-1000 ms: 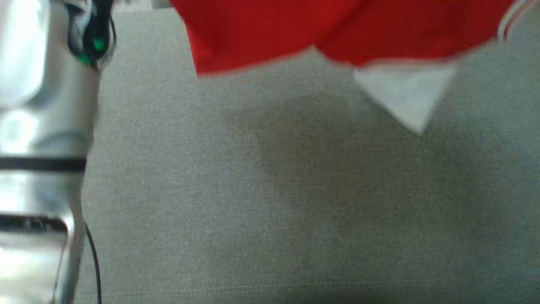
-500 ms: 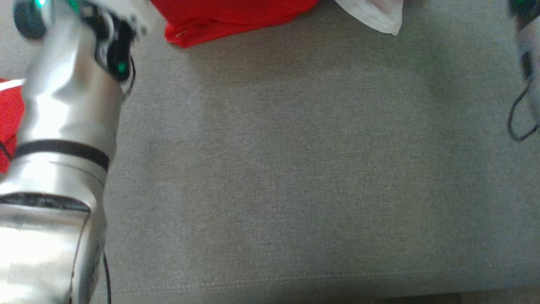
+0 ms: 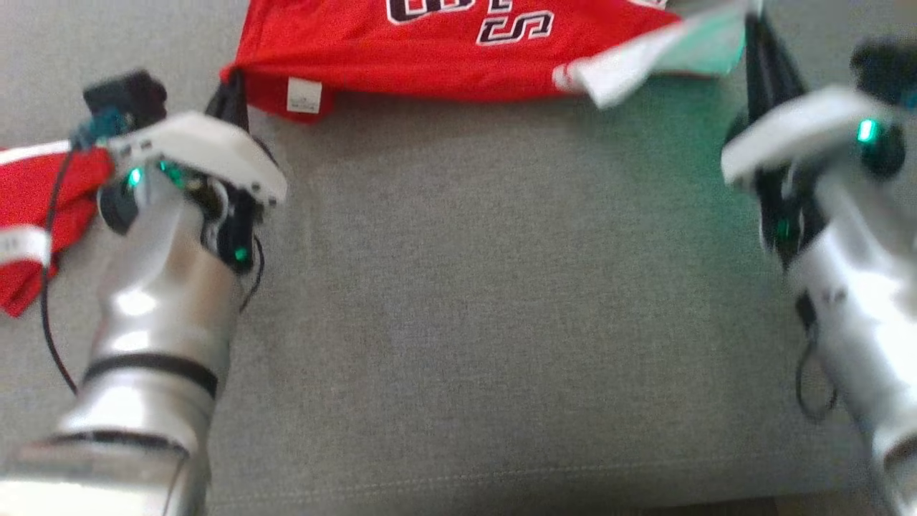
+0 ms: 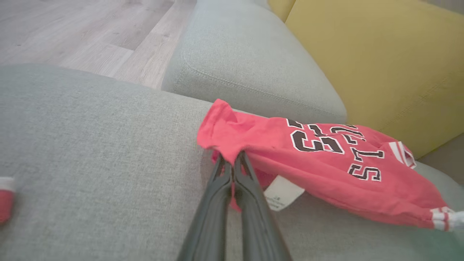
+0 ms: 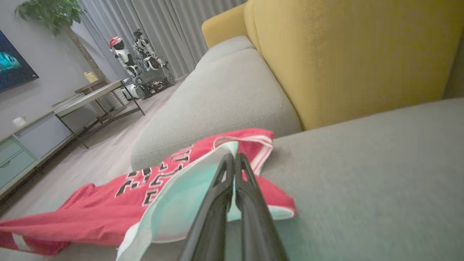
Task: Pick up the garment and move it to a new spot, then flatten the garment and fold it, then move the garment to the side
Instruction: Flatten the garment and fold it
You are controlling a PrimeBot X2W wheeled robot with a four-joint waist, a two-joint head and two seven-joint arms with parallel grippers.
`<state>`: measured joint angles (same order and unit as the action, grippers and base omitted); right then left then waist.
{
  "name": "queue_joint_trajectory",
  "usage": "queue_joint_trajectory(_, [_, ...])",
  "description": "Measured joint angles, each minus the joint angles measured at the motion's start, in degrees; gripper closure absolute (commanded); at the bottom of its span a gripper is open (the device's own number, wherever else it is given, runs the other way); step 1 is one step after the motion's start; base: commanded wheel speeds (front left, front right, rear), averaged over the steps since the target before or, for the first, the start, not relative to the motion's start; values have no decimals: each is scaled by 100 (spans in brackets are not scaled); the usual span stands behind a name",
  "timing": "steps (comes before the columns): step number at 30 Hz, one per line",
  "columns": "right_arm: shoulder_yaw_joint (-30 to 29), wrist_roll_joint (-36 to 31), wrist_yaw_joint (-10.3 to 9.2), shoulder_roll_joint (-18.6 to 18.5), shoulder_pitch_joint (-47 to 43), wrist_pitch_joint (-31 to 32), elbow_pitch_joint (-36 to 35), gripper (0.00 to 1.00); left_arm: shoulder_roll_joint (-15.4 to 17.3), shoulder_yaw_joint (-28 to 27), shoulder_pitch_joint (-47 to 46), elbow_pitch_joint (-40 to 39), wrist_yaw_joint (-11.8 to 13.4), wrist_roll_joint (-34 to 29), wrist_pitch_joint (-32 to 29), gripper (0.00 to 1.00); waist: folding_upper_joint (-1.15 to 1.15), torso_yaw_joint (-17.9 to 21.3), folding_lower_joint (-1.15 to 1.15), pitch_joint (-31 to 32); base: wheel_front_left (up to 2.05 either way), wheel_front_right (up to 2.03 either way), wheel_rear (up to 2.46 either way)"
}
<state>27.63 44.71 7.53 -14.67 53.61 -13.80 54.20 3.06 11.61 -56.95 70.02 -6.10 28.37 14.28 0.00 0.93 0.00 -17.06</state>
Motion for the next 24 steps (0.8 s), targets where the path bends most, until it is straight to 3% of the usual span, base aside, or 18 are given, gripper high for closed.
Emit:
queue_joint_trajectory(7, [-249, 250, 0, -230, -2094, -42, -1226, 100, 45, -309, 1768, -1548, 42, -174, 1, 100, 0, -4, -1, 515, 0, 0, 0])
queue_joint_trajectory(16, [-1367, -301, 0, -180, -4636, 257, -3032, 100, 100, -287, 4063, -3257, 252, -410, -12, 100, 0, -13, -1, 1248, 0, 0, 0])
queue_joint_trajectory(18, [-1924, -656, 0, 47, -5425, 713, -3818, 100, 172, -258, 4626, -3930, 421, -411, -215, 100, 0, -67, -1, 1431, 0, 0, 0])
queue_joint_trajectory(24, [-2803, -1418, 0, 896, -6915, 1989, -5650, 100, 349, -279, 5871, -5479, 875, -409, -836, 100, 0, -125, -1, 1691, 0, 0, 0])
